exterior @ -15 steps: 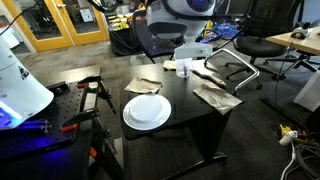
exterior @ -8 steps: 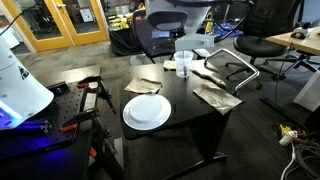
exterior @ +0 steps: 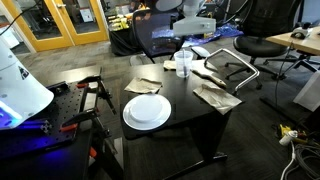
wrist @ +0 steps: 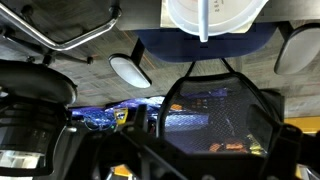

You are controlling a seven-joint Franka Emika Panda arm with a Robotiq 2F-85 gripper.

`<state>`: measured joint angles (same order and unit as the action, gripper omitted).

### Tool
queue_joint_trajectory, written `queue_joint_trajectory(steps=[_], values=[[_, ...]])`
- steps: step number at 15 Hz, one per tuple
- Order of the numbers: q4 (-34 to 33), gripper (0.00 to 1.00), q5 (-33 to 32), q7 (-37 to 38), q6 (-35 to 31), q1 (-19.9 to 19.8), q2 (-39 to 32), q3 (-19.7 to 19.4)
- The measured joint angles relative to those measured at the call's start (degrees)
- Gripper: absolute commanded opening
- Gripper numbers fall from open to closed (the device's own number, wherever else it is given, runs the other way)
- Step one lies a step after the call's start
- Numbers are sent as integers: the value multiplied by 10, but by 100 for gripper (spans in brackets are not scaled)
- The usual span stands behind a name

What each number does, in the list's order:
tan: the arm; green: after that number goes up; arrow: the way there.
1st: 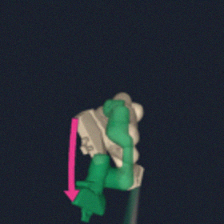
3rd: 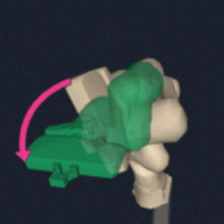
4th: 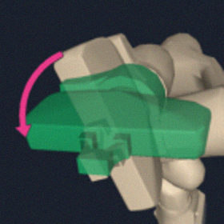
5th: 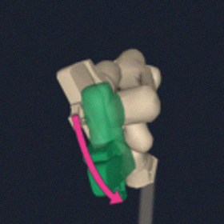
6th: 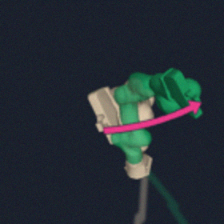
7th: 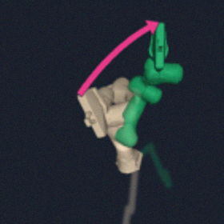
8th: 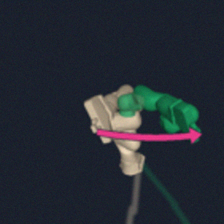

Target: Put the marker into the mug.

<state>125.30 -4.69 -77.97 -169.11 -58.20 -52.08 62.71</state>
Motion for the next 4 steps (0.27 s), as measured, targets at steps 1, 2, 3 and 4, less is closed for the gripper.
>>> queue_joint_trajectory(steps=[1, 2, 3, 4], values=[[3, 100, 0, 11, 0, 2, 13, 0], [5, 100, 0, 19, 1, 3, 25, 0], [8, 100, 0, 24, 2, 4, 34, 0], [10, 100, 0, 29, 2, 5, 40, 0]])
